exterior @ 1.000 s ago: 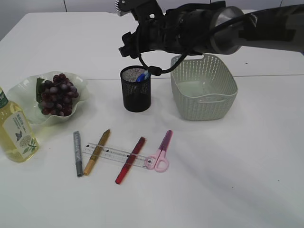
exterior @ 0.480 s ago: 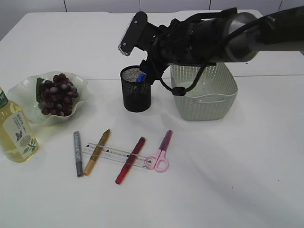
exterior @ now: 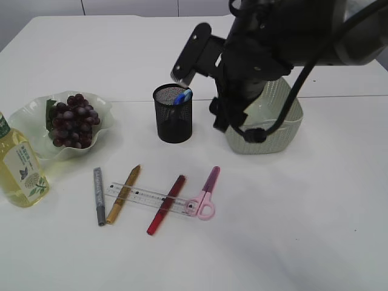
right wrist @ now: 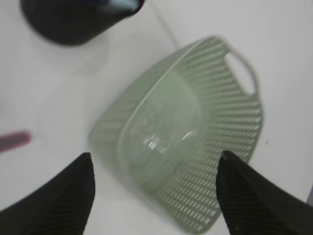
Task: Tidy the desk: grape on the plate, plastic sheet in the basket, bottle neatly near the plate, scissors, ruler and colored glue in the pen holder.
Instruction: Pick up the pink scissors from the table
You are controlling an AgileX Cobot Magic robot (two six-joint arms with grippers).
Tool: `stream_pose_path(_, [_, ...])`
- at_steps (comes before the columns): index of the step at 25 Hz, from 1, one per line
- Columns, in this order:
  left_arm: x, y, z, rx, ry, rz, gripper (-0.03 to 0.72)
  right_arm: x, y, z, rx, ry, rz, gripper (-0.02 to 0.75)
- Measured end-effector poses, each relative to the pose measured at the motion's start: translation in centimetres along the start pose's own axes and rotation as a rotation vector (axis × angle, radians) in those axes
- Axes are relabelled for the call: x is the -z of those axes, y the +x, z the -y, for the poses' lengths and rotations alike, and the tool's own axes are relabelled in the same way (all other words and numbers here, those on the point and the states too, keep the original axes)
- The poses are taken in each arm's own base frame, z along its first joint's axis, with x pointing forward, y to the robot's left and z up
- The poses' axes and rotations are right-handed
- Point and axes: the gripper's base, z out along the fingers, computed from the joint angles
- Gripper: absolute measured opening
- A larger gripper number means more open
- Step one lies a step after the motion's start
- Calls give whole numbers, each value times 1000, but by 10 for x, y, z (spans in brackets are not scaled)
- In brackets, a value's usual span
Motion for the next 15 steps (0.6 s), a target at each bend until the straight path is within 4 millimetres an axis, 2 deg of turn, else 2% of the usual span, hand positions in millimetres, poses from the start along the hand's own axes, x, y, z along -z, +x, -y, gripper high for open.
stream_pose_path(4, [0,0,1,4,12,-1,427,14,11,-32,96,-259,-182,566])
stream_pose_path(8, [0,0,1,5,13,-1,426,31,13,-48,72,-467,-213,566])
stream_pose_path(11, [0,0,1,5,13,-1,425,40,10,-49,-56,-524,-234,566])
stream_pose_path(15, [0,0,1,5,13,-1,425,42,9,-49,-289,-508,-301,566])
